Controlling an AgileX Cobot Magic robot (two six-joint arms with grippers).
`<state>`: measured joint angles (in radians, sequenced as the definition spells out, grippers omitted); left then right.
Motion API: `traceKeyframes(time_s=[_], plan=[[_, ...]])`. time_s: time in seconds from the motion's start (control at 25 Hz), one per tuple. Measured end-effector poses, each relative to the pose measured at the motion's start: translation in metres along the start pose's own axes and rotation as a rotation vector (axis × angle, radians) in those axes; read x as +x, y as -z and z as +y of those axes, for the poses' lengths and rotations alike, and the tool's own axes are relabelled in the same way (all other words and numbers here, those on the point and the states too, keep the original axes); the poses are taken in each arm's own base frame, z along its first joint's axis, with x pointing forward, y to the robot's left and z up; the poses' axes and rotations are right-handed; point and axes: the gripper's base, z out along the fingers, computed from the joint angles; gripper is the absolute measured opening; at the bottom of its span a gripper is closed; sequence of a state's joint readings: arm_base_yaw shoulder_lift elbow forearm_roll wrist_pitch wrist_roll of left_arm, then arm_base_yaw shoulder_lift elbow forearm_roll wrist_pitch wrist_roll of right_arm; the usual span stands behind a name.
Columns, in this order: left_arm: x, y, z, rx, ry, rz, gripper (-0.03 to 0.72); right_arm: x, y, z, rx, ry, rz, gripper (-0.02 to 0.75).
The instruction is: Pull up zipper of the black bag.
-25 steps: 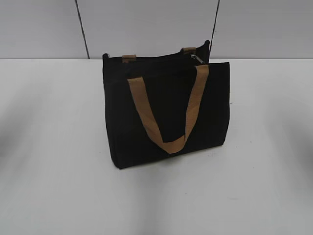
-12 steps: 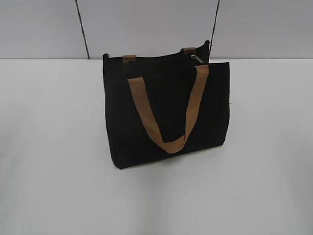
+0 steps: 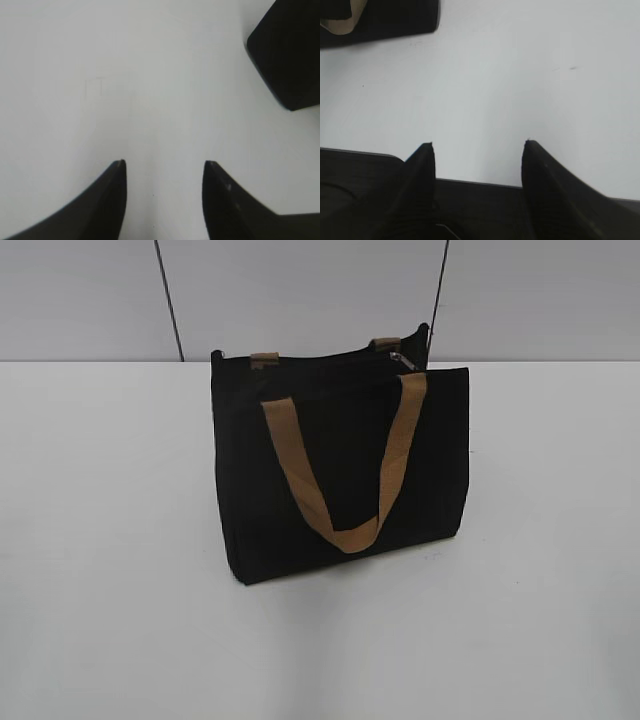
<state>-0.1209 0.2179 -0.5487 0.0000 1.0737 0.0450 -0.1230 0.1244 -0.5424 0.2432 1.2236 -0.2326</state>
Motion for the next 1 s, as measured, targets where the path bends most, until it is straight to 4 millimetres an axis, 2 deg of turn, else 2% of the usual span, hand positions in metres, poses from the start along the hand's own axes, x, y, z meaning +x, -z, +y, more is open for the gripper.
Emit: traceKeyframes(time_s=[0.16,0.32,0.48,1.0], plan=[[0.015,0.014,-0.001,-0.006,-0.017,-0.119,0.374,0.015,0.01,0.005,0.015,0.025,-0.101,0.43],[0.023,0.024,-0.002,-0.001,-0.015,-0.207,0.374,0.015,0.009,0.004,0.022,0.034,-0.124,0.43],[0.023,0.026,-0.005,0.029,0.001,-0.219,0.374,0.012,0.002,0.001,0.036,0.034,-0.171,0.43],[0.023,0.026,-0.008,0.054,0.018,-0.222,0.374,0.011,0.001,0.001,0.041,0.04,-0.184,0.43]])
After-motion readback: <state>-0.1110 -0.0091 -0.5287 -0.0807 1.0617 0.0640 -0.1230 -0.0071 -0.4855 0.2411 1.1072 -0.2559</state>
